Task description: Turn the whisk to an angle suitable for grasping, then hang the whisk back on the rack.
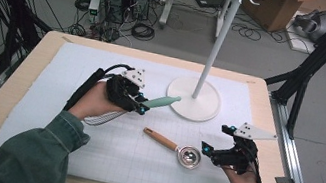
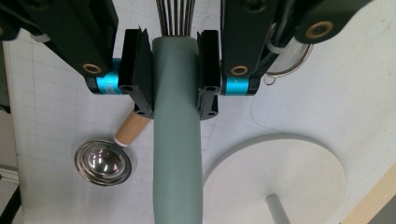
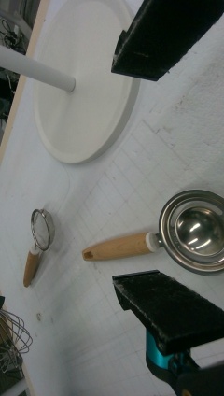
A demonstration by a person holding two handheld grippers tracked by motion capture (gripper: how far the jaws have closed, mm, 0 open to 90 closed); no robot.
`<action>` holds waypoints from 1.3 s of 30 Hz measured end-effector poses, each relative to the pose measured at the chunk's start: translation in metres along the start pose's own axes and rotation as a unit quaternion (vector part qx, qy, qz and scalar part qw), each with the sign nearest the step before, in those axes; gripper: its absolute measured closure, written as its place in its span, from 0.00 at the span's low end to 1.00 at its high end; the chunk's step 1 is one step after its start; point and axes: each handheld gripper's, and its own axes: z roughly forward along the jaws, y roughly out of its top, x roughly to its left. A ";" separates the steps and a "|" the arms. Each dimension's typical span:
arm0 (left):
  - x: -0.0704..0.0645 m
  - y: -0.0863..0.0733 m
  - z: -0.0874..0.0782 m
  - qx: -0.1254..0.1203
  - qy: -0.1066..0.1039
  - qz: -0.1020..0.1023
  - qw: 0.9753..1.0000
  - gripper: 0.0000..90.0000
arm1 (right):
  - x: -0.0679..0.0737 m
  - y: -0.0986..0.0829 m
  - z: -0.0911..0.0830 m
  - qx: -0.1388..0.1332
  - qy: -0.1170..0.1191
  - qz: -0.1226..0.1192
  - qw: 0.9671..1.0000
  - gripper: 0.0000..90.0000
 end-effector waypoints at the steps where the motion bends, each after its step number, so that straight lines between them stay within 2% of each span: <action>1: 0.000 0.000 -0.001 -0.001 0.001 0.000 1.000 0.77 | 0.000 0.002 0.000 -0.001 0.002 -0.001 1.000 0.01; 10: -0.003 -0.003 -0.012 -0.012 0.000 0.001 1.000 0.77 | 0.006 0.009 0.007 0.002 0.012 -0.010 1.000 0.01; 19: -0.007 -0.002 -0.016 -0.021 -0.005 0.006 1.000 0.77 | 0.012 0.018 0.015 0.004 0.027 -0.015 1.000 0.01; 24: -0.009 -0.001 -0.018 -0.031 -0.013 0.007 0.999 0.77 | 0.016 0.025 0.021 -0.008 0.048 -0.007 0.999 0.01; 27: -0.011 -0.002 -0.019 -0.037 -0.015 0.010 0.999 0.77 | 0.019 0.028 0.024 -0.010 0.055 -0.010 0.998 0.01; 33: -0.014 -0.007 -0.019 -0.049 -0.017 0.009 0.999 0.77 | 0.023 0.040 0.033 -0.020 0.081 -0.001 0.997 0.01; 39: -0.018 -0.013 -0.016 -0.059 -0.026 0.008 0.998 0.77 | 0.028 0.051 0.041 -0.023 0.106 -0.006 0.994 0.01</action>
